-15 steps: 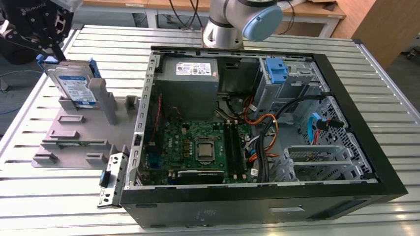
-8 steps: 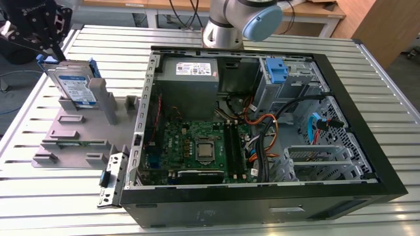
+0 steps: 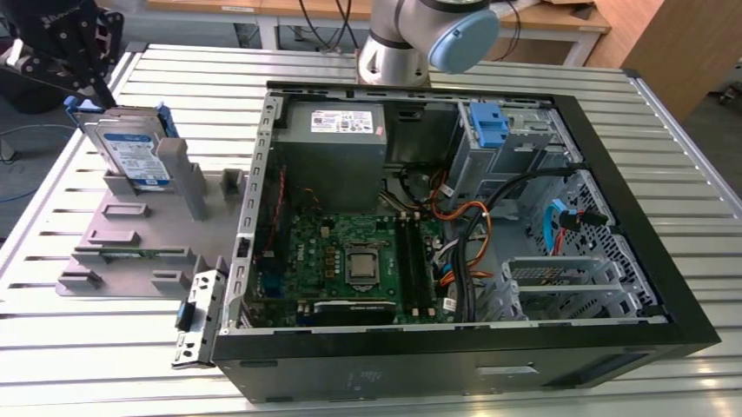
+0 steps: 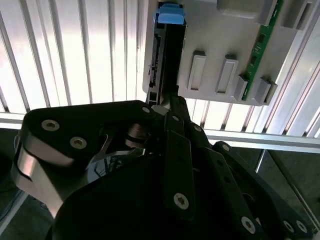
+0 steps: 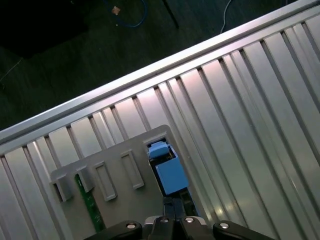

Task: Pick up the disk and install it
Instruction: 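Pick up the disk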

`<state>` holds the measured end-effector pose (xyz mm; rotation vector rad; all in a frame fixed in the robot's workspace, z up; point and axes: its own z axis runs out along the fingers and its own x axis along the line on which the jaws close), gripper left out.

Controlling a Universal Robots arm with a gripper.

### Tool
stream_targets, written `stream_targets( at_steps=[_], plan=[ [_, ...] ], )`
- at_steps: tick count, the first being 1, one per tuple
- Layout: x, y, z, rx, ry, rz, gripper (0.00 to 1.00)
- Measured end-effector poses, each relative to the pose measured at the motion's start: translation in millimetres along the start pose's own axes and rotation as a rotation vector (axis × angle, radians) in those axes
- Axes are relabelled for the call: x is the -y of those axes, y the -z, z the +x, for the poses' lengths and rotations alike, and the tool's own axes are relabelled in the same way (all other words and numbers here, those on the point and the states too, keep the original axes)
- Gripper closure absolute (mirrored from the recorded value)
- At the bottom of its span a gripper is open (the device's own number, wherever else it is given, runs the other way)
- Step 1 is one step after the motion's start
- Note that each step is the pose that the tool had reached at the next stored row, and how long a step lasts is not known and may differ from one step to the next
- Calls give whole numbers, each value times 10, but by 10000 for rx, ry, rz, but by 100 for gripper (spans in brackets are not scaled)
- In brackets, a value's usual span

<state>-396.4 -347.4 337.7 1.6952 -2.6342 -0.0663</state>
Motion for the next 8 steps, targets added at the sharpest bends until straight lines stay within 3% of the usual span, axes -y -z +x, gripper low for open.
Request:
stream_targets(
  at_steps=[8],
  plan=[
    [1, -6, 0, -38, 1100, -2, 89]
  ],
)
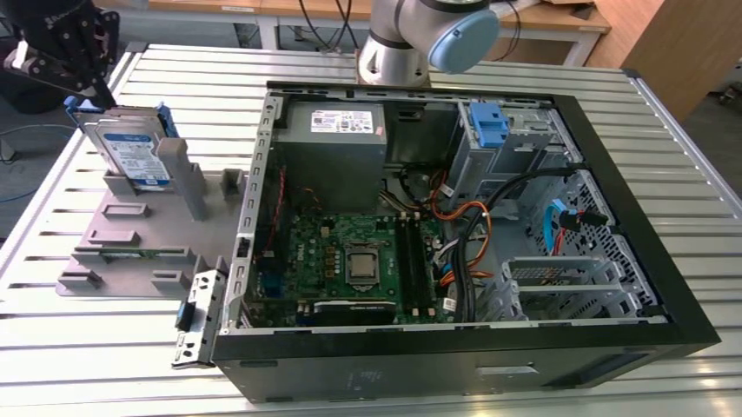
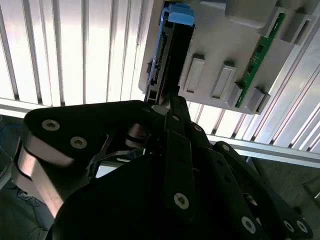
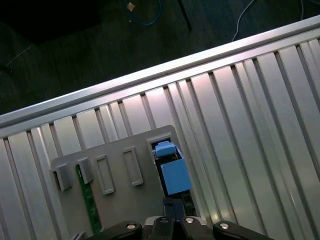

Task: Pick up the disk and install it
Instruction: 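Pick up the disk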

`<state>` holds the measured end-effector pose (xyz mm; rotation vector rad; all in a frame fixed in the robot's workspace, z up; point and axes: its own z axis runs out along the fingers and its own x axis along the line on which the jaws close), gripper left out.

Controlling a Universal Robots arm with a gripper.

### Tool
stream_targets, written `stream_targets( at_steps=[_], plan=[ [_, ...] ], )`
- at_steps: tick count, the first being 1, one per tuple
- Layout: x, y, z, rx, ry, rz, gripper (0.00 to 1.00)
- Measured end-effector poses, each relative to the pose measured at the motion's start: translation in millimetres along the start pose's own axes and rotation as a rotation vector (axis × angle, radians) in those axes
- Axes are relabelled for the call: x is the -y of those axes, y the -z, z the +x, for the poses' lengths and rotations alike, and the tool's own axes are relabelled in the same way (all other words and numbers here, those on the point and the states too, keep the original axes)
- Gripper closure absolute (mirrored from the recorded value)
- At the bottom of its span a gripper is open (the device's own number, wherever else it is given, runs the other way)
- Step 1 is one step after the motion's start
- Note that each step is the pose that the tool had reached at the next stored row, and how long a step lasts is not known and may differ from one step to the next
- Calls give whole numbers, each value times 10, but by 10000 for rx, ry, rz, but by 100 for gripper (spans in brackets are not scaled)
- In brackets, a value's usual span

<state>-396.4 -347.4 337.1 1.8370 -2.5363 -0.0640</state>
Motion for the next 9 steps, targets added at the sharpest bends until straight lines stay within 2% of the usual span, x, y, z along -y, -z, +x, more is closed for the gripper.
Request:
stream_targets(
  at_steps=[9],
  plan=[
    [0, -9, 0, -41, 1306, 8, 89]
  ],
)
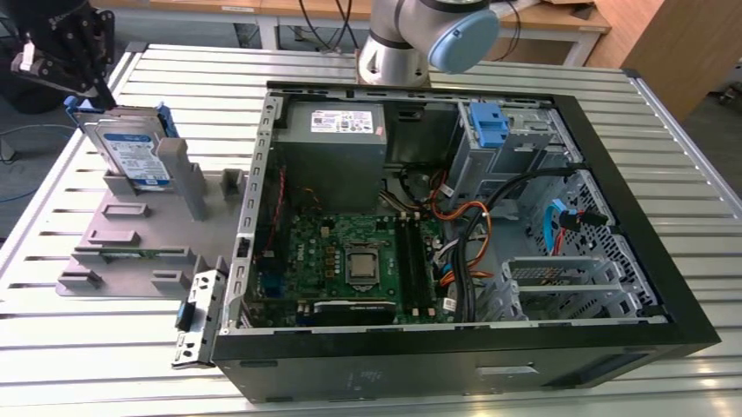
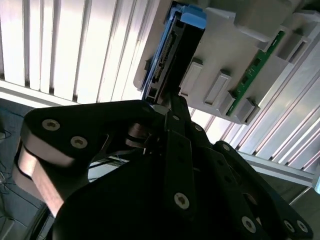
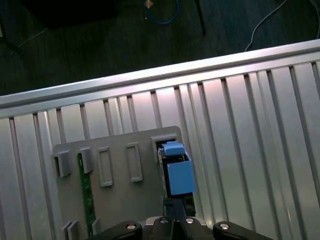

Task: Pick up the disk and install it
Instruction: 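Pick up the disk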

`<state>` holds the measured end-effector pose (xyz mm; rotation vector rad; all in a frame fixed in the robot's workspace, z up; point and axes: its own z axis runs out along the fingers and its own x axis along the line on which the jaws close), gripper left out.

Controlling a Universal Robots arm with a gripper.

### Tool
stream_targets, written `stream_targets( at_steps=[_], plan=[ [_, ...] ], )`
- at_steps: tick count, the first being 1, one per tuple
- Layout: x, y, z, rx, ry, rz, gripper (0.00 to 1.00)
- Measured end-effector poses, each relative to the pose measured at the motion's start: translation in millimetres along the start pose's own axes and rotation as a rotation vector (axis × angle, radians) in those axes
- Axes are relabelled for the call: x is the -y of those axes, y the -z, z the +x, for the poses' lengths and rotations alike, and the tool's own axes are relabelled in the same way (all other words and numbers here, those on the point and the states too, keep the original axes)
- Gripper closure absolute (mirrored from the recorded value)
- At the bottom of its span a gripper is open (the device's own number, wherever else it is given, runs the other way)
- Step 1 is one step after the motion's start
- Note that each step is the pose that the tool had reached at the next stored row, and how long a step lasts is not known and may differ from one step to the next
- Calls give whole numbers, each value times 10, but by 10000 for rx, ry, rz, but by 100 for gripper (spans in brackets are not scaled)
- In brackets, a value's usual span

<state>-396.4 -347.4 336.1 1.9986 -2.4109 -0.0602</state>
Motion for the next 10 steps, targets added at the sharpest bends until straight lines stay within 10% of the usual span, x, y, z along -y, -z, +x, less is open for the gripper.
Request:
stream_targets(
  at_steps=[10],
  plan=[
    [0, -4, 0, -18, 864, 3, 89]
  ],
)
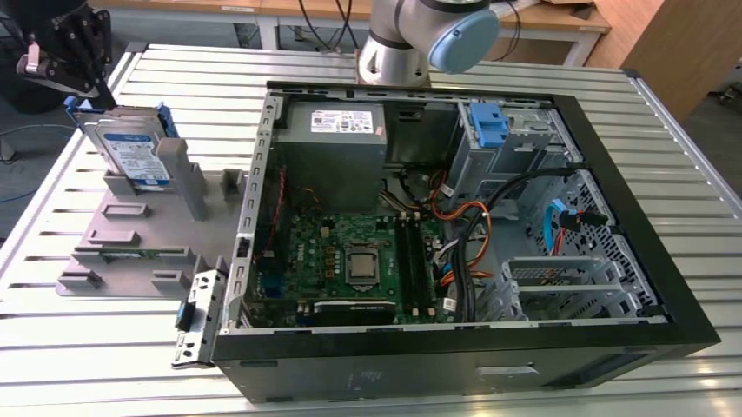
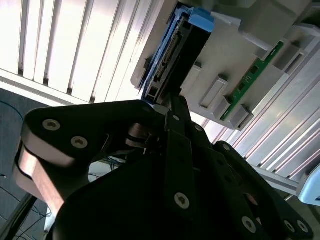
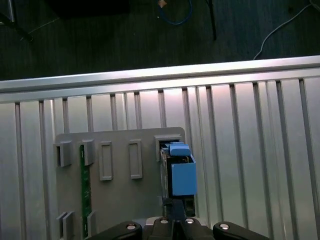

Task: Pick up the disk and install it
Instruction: 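Pick up the disk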

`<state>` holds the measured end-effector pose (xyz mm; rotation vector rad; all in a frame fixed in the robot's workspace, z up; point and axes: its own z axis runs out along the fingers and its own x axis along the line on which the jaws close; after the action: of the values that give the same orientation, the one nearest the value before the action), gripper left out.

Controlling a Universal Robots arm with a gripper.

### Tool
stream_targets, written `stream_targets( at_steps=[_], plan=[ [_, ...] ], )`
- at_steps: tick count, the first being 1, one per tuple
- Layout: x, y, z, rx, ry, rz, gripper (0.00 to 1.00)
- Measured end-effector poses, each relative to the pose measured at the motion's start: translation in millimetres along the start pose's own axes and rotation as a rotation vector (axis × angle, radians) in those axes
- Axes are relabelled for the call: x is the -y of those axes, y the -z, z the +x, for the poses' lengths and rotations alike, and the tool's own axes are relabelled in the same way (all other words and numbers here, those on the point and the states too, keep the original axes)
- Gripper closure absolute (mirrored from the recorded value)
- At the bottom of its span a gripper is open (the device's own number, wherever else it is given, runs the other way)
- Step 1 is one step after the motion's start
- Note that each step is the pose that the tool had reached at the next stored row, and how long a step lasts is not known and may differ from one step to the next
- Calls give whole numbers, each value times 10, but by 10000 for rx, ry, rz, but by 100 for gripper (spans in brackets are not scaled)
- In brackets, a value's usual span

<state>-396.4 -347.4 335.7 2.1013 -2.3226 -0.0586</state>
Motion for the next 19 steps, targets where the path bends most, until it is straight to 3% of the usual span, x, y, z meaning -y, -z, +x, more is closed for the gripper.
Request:
stream_targets(
  at_steps=[7, 14, 19],
  plan=[
    [4, 0, -3, 28, 10, 1, 89],
    [86, 3, -11, 57, 70, -3, 89],
    [92, 1, -12, 86, 254, -3, 89]
  ],
)
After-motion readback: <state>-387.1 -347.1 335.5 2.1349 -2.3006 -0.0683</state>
